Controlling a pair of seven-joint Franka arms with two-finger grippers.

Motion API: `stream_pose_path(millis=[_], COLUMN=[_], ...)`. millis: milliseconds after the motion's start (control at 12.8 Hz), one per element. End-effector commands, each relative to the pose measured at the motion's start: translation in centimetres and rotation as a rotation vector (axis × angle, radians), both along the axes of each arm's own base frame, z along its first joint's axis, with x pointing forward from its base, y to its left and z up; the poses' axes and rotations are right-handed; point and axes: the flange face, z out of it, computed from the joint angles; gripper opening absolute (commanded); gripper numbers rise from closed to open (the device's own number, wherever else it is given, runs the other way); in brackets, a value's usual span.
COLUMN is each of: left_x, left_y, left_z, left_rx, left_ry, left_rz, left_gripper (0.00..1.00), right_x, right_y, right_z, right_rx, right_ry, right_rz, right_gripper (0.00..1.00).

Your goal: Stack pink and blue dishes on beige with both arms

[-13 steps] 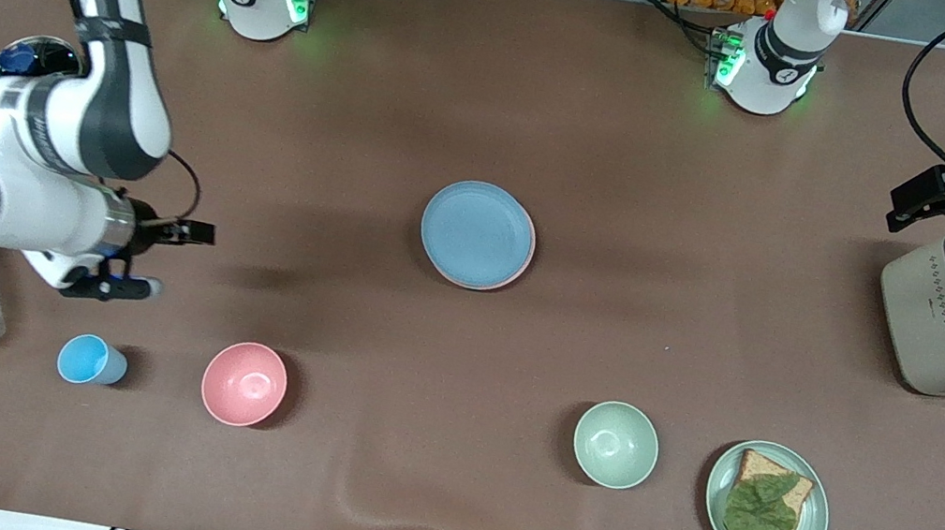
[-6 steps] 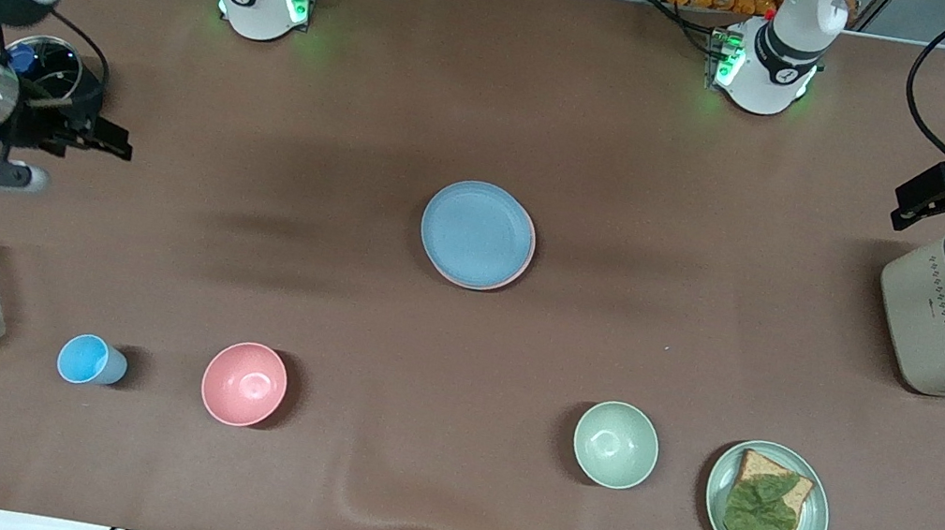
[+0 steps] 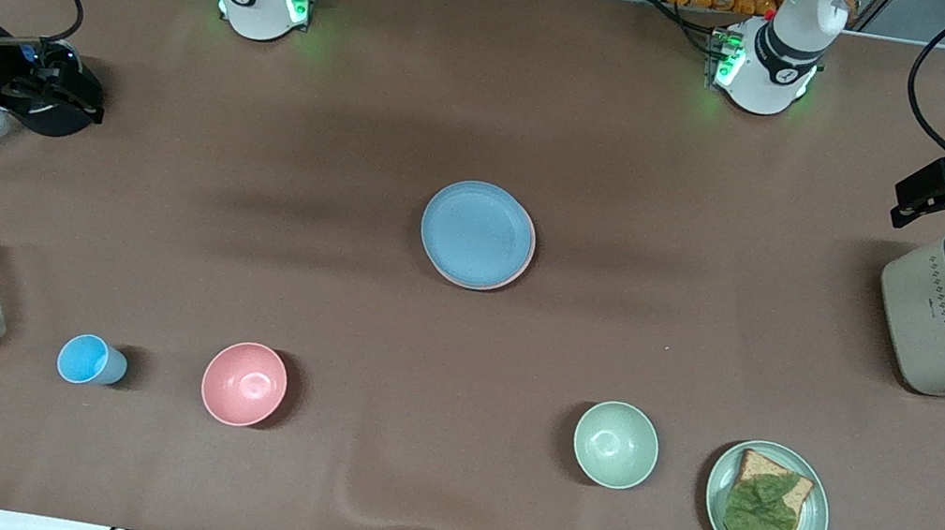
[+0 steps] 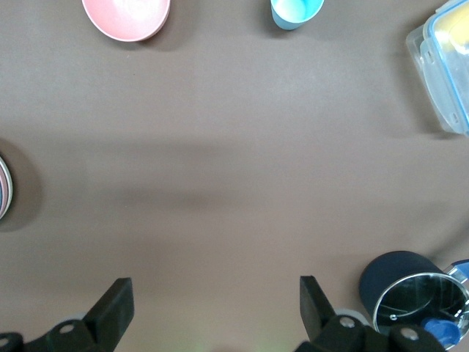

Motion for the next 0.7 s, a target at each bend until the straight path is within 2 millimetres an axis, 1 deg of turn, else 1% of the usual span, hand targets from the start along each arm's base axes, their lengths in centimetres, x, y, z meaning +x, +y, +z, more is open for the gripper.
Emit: stream_pose_path(millis=[0, 391, 626], left_x=[-0.61, -0.53, -0.54], left_y=[-0.43, -0.43, -0.51], left_z=[0.62, 1.16, 1.11], left_rx=[-0.022, -0.024, -0.023], left_ry=[-0.001, -0.012, -0.007], left_rz=[-0.025, -0.024, -0.024], left_gripper=[1.0, 1.0, 1.0], right_x=[-0.29, -0.1, -0.03], right_y=[-1.12, -1.05, -1.05], right_z=[0.84, 0.67, 0.5], right_rx=[-0.01, -0.011, -0.011], right_ry=[-0.001, 0.001, 0.004], right_rz=[0.031, 0.031, 0.033], right_gripper=[1.0, 1.0, 1.0])
